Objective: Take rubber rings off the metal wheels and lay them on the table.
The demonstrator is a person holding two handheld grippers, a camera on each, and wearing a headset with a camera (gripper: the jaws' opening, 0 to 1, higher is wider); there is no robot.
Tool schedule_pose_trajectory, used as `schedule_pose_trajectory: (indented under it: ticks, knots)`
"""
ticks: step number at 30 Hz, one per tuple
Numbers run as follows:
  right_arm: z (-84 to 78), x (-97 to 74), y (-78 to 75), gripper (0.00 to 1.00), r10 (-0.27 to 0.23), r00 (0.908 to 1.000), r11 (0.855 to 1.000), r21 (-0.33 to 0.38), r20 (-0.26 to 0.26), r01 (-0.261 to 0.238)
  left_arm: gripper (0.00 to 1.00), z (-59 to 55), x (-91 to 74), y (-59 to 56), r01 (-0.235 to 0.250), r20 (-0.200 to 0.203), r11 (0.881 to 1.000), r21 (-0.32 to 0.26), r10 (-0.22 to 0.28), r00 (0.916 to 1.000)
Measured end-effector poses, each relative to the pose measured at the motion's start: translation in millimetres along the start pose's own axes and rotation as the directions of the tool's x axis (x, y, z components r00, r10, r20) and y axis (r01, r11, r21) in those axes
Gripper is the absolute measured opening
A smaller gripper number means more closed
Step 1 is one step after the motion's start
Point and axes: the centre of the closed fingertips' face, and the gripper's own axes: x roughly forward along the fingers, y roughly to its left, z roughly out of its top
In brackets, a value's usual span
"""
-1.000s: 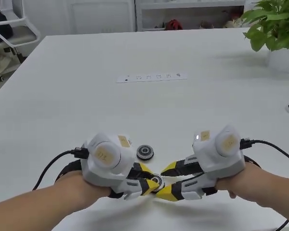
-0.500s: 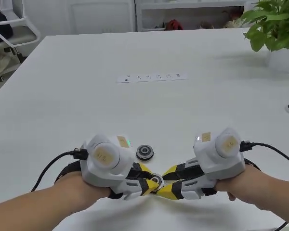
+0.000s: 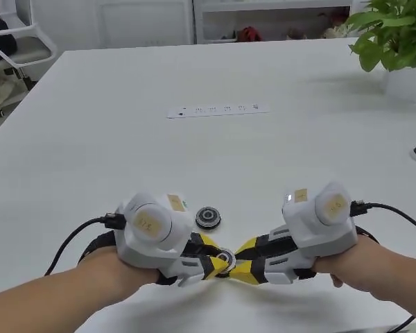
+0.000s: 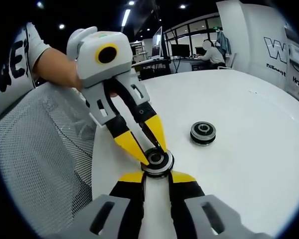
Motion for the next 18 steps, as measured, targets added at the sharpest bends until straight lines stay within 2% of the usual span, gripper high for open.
schedule_pose_trajectory:
  ticks: [10, 18]
  knots:
    - [-0.3, -0.4, 0.6, 0.13, -0.006, 0.9999, 0.999, -0.04, -0.008, 0.006, 0.14, -0.3, 0.1, 0.2, -0.001, 0.001, 1.0, -0.003, 0.001, 1.0]
    - [-2.5, -2.9, 0.3, 0.08, -0.008, 0.9999, 0.999, -0.038, -0.009, 0.007, 0.14, -0.6, 0.0, -0.6, -0.002, 0.003, 1.0, -0.006, 0.002, 1.0]
